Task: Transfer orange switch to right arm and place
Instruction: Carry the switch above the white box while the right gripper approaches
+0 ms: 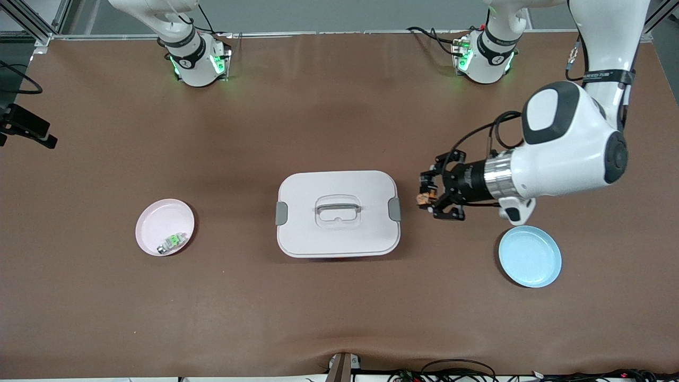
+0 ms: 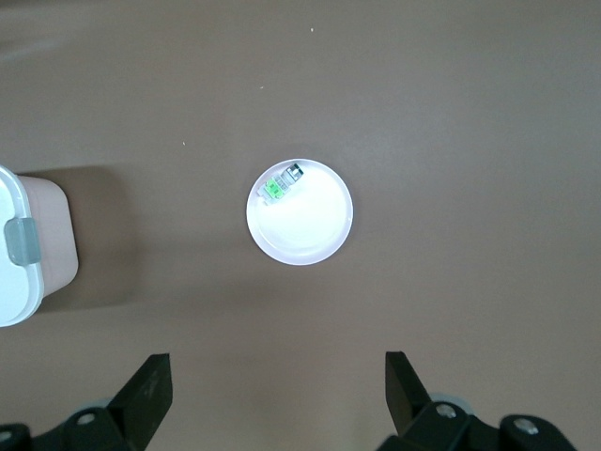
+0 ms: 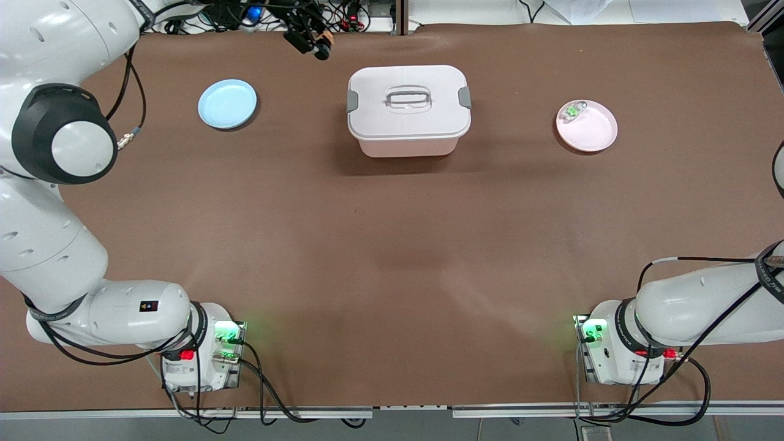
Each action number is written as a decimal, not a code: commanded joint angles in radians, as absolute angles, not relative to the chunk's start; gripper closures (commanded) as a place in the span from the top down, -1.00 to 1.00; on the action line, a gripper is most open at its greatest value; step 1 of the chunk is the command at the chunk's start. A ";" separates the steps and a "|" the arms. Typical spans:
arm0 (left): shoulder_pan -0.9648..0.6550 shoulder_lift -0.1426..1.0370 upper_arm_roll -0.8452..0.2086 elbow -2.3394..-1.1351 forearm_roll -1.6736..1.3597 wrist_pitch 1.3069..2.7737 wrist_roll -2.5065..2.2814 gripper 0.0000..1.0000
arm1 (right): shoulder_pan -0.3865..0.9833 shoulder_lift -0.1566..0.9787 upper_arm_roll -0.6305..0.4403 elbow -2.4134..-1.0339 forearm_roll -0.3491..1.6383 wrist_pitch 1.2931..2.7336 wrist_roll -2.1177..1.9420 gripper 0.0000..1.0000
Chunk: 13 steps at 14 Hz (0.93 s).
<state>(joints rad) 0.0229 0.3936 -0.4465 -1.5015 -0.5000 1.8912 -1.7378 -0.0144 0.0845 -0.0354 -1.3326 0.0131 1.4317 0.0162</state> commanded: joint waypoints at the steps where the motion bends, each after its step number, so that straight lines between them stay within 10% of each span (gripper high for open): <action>1: 0.031 0.382 -0.509 -1.503 -0.517 1.888 -1.808 -0.46 | -0.023 0.080 -0.028 -1.324 0.021 1.419 -0.006 1.00; 13: -0.075 0.397 -0.677 -1.442 -0.503 2.238 -2.002 -0.46 | 0.017 0.066 -0.026 -1.356 0.518 1.336 0.231 1.00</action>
<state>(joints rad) -0.0473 0.3947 -0.6748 -1.4395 -0.5007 2.1777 -1.9778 0.0448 0.0808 -0.0226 -1.3296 0.4037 1.3409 0.1481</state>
